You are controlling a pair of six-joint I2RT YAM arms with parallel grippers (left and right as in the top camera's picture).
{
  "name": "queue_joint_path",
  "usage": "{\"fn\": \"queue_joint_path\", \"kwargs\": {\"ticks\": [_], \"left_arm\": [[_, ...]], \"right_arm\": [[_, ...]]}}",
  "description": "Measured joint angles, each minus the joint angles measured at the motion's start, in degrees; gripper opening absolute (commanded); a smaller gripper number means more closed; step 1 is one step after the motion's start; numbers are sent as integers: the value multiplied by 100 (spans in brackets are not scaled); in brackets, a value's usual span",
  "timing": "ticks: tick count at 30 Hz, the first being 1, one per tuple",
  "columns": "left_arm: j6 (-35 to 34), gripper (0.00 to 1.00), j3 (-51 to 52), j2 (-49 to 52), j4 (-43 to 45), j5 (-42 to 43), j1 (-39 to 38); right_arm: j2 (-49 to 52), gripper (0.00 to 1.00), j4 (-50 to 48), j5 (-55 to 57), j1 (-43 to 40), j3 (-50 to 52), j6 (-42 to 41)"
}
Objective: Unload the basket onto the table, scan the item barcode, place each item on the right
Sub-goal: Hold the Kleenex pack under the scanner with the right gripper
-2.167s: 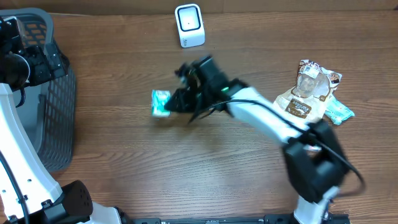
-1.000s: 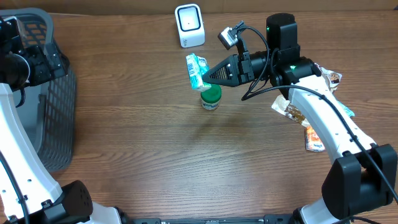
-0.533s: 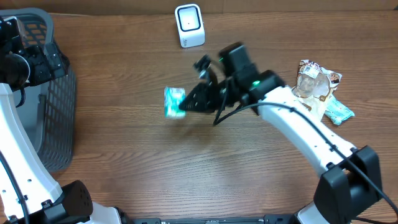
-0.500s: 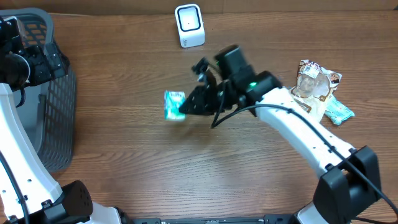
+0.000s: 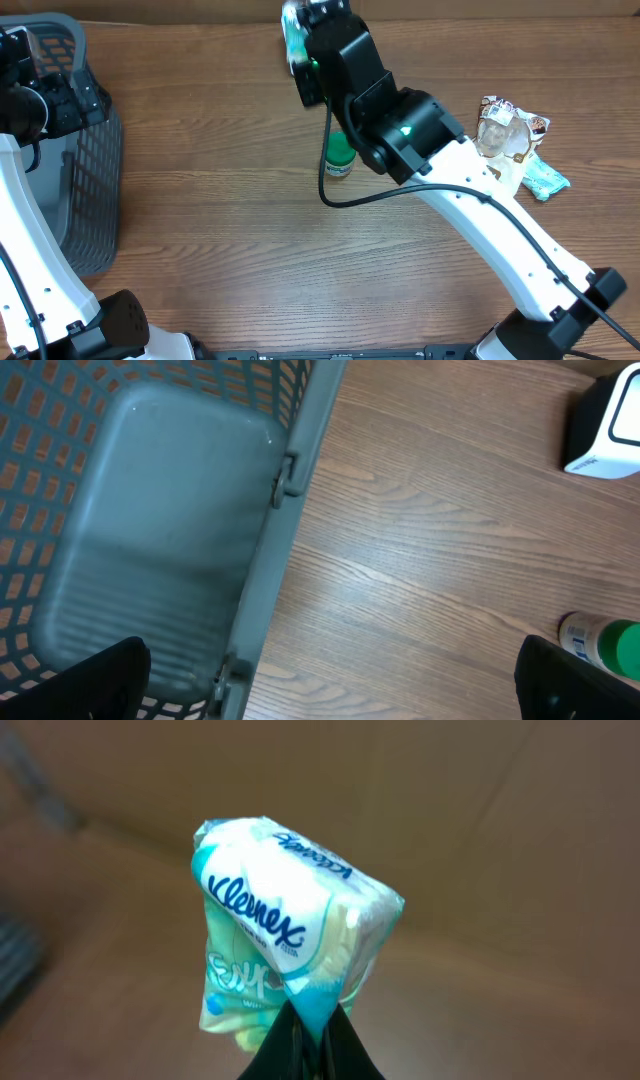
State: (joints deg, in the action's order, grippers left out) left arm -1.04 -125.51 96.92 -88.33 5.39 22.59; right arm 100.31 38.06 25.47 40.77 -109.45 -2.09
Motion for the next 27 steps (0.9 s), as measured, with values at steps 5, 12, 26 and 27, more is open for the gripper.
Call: {"fn": "queue_joint_path", "kwargs": {"ticks": [5,12,26,27], "left_arm": [[-2,99,0,2,4,0,0],[0,100,0,2,2,4,0],[-2,99,0,0,2,0,0],[-2,99,0,0,2,0,0]], "right_arm": [[612,4,-1930,1102,-142,-42,1574],[2116,4,-3858,1353,-382,-46,3956],[4059,4,-4986,664,-994,-46,6360],[4089,4,-4970,619,-1023,-46,6389]]}}
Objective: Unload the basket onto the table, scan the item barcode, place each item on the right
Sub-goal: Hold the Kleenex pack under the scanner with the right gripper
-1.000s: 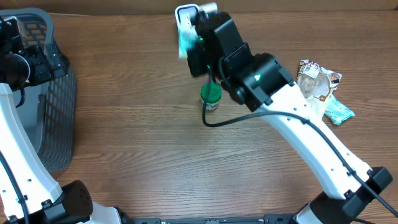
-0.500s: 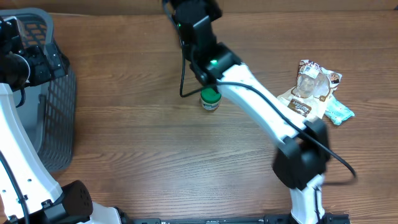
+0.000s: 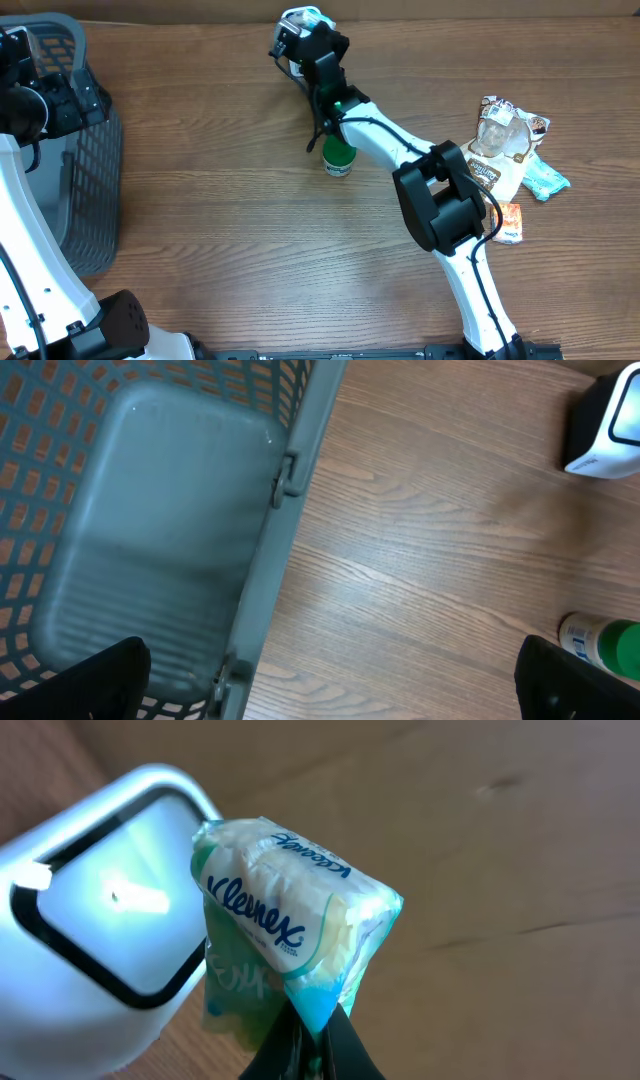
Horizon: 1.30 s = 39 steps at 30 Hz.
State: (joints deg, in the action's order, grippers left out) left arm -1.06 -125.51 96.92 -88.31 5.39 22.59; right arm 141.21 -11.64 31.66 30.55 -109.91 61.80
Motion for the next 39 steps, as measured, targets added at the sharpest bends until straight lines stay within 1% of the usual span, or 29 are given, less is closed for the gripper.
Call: {"fn": "queue_joint_path", "kwargs": {"ticks": [11,16,22,30,39], "left_arm": [[0,99,0,0,0,0,0],[0,99,0,0,0,0,0],[2,100,0,0,0,0,0],[2,100,0,2,0,0,0],[2,100,0,2,0,0,0]], "right_arm": [[74,4,13,-734,-2,0,129],[74,4,13,-833,0,0,129],[74,4,15,-675,-2,0,186],[74,4,17,-190,-13,0,538],[74,4,35,249,-13,0,616]]}}
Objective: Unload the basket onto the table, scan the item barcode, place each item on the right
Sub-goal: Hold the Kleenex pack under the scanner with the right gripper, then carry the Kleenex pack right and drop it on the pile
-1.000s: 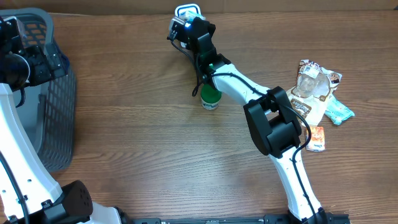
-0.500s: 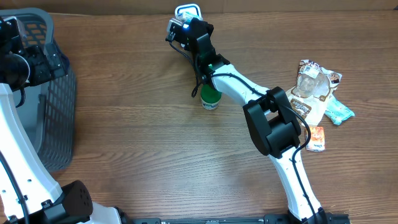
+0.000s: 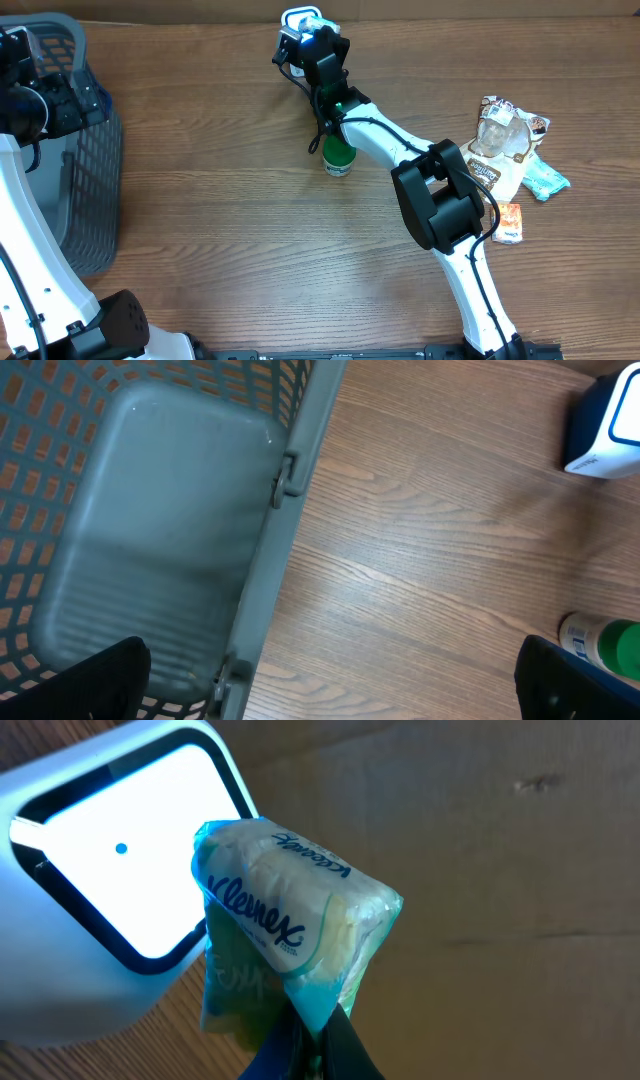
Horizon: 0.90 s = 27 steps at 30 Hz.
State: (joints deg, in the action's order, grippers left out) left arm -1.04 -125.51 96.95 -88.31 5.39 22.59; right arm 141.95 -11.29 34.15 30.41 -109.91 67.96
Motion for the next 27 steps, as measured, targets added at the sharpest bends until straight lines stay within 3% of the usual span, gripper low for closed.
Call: {"fn": "queue_joint_path", "kwargs": {"ticks": [14,20,27], "left_arm": [[-2,100,0,0,0,0,0],[-2,100,0,0,2,-2,0],[0,100,0,0,0,-2,0]], "right_arm": [[-2,4,72,361,79,0,352],[-177,4,1154,221,275,4,315],[-1161,4,2444,-514,411,9,-553]]}}
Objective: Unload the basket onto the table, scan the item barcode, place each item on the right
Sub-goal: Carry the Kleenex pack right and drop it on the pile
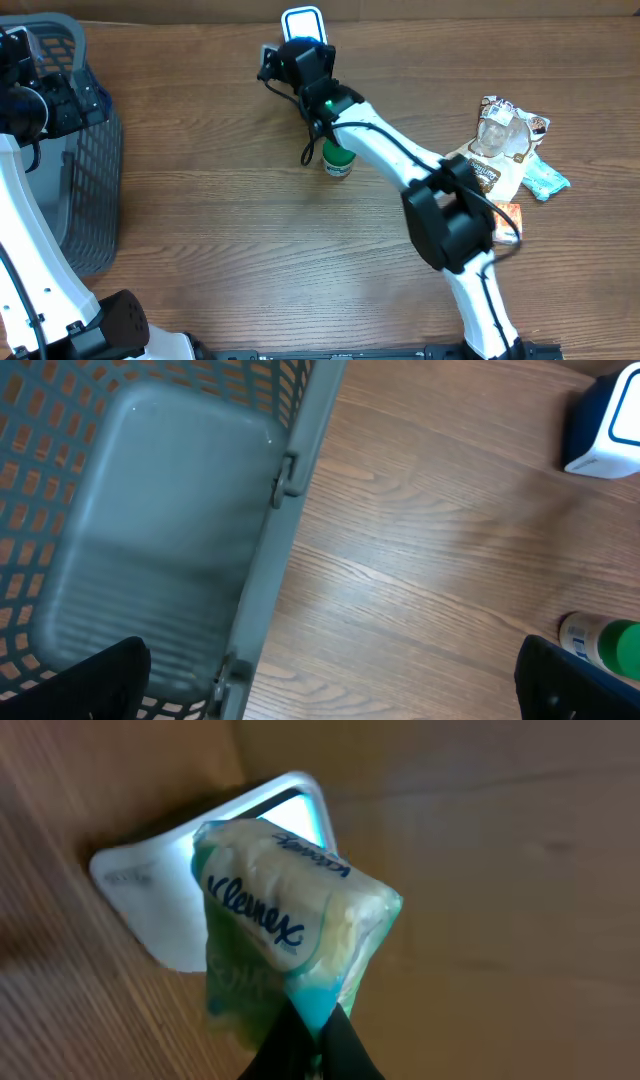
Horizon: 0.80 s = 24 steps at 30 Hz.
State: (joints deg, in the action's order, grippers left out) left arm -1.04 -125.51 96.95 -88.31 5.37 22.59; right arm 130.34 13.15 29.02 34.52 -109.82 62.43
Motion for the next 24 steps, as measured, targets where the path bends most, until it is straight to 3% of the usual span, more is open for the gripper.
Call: {"fn": "queue_joint_path", "kwargs": {"ticks": [7,13,19,24], "left_arm": [[-2,100,0,0,2,0,0],[0,99,0,-2,-2,0,0],[0,100,0,-2,2,0,0],[-2,100,0,0,0,2,0]], "right_arm": [[-1711,4,2140,-1733,-2,0,-1687],[-2903,4,4098,-2942,-105,-9,-4002],[-3357,4,6242,-3246,-940,-33,-6002],[-3351,4,7130,-3010,-2057,151,-7442]]}}
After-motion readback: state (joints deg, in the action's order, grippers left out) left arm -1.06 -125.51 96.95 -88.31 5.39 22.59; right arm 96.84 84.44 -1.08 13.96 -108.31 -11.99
